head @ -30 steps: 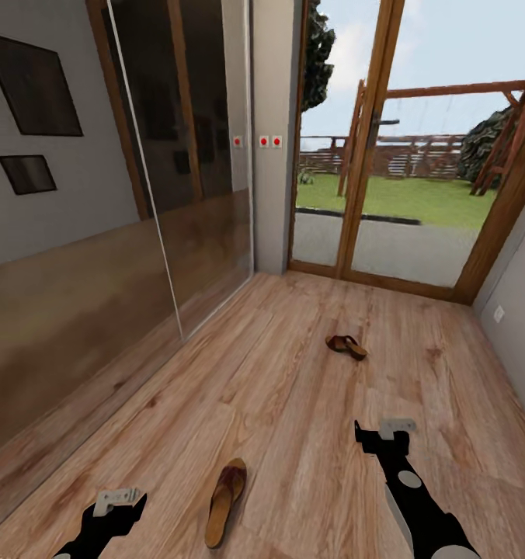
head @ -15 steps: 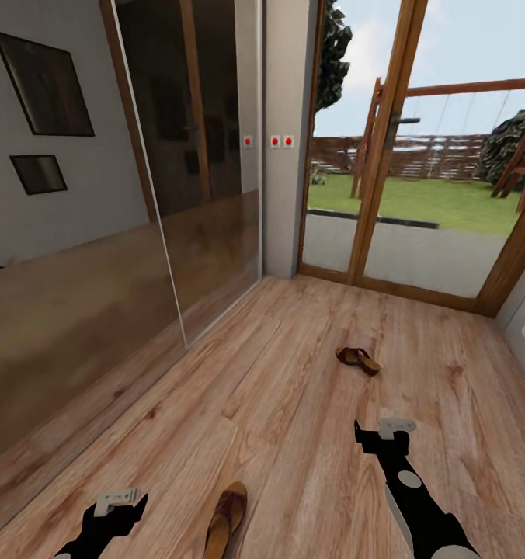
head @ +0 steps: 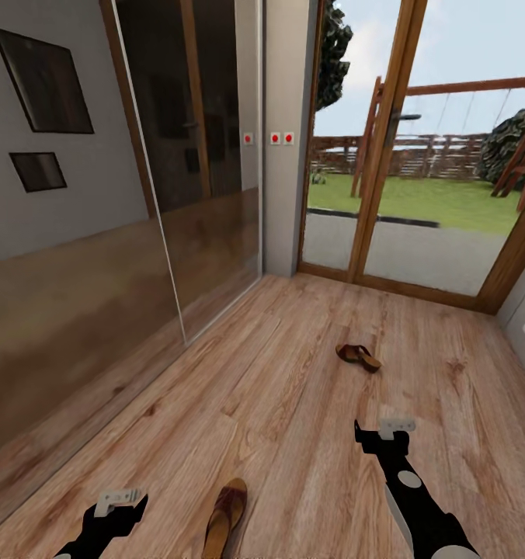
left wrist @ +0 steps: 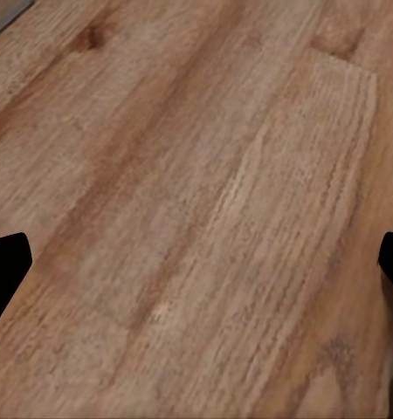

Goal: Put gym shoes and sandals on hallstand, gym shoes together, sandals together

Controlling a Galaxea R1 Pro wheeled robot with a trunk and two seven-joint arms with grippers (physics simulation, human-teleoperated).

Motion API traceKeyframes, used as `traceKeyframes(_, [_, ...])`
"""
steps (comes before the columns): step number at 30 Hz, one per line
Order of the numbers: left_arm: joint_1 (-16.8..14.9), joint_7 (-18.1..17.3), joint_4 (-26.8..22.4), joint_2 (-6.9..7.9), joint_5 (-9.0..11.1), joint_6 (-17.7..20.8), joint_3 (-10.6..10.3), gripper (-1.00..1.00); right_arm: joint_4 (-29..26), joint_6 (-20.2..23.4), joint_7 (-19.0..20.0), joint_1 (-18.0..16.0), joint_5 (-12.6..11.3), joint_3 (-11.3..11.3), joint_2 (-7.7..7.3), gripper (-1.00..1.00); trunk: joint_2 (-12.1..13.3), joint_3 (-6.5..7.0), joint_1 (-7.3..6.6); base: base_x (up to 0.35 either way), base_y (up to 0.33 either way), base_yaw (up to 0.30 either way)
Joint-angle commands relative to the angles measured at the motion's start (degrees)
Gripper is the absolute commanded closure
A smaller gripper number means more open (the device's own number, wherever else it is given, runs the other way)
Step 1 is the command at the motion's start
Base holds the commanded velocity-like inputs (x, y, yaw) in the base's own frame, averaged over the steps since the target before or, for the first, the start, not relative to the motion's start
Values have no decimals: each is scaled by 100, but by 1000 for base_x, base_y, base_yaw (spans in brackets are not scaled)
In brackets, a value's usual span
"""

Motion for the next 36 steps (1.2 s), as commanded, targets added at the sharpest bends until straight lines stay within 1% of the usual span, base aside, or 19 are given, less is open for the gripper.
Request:
traceKeyframes(1, [-5, -33, 5, -3, -54, -24, 49, -100, 5, -17, -20, -4, 60, -12, 2, -100, -43, -23, 21, 0, 0, 0])
traceKeyframes(12, [-5, -33, 8, -3, -54, -18, 49, -100, 5, -18, -19, -4, 60, -10, 2, -100, -485, -221, 263, 0, 0, 0])
traceKeyframes(20, [-5, -33, 9, -3, -54, -21, 49, -100, 5, -18, -22, -4, 60, -10, 2, -100, -495, -398, 284, 0, 0, -173])
traceKeyframes(36, [-5, -41, 21, -3, -54, -24, 49, -100, 5, -16, -23, -4, 60, -10, 2, -100, -517, -752, 325, 0, 0, -288])
